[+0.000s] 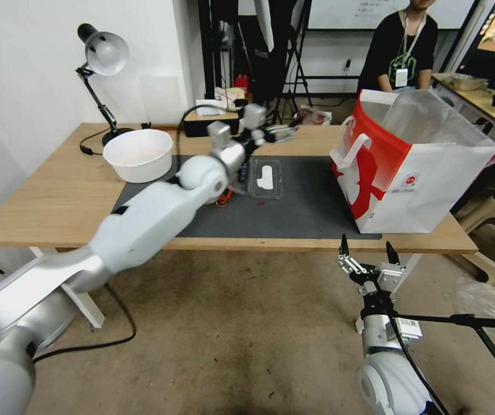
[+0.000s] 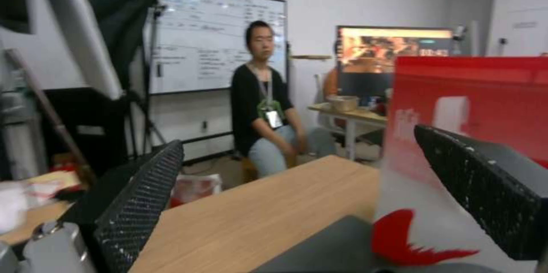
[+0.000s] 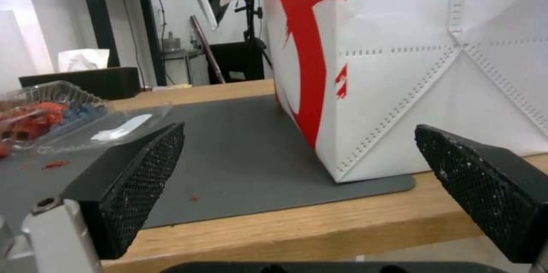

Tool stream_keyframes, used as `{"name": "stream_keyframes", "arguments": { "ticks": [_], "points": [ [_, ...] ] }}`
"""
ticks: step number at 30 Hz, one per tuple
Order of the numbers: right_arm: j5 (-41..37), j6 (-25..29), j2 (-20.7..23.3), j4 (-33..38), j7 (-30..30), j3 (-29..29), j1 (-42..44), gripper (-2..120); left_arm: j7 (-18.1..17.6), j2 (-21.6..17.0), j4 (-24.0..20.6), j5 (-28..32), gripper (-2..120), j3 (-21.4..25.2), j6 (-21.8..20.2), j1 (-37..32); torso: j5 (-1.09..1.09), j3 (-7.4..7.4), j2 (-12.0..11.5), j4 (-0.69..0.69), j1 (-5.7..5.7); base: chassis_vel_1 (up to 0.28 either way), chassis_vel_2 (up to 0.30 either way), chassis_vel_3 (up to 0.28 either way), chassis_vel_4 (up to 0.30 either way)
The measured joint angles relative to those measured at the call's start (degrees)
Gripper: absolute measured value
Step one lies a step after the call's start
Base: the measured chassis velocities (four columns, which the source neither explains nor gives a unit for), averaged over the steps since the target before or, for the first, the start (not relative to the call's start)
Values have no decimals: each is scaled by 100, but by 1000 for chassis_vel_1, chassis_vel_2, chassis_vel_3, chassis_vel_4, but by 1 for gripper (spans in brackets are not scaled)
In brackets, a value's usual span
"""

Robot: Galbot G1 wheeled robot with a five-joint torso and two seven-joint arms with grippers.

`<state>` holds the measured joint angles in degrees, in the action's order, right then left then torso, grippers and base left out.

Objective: Pick up the trash from the table and place it into the takeout bag.

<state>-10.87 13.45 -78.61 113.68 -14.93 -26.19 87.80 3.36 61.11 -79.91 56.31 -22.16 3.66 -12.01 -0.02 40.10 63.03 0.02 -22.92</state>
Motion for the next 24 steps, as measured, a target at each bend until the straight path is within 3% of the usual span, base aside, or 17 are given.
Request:
{"name": "stream_keyframes", "arguments": {
  "ticks": [11, 24],
  "points": [
    [14, -9, 40, 23, 12, 25, 15, 100, -249, -803, -989, -213, 100, 1386, -247, -1457, 0, 0, 0, -2, 0, 0, 0, 0, 0],
    [14, -13, 97, 43, 46, 76, 24, 100, -381, -1191, -1874, -694, 100, 2688, -370, -3078, 2, 0, 0, -2, 0, 0, 0, 0, 0]
  ]
}}
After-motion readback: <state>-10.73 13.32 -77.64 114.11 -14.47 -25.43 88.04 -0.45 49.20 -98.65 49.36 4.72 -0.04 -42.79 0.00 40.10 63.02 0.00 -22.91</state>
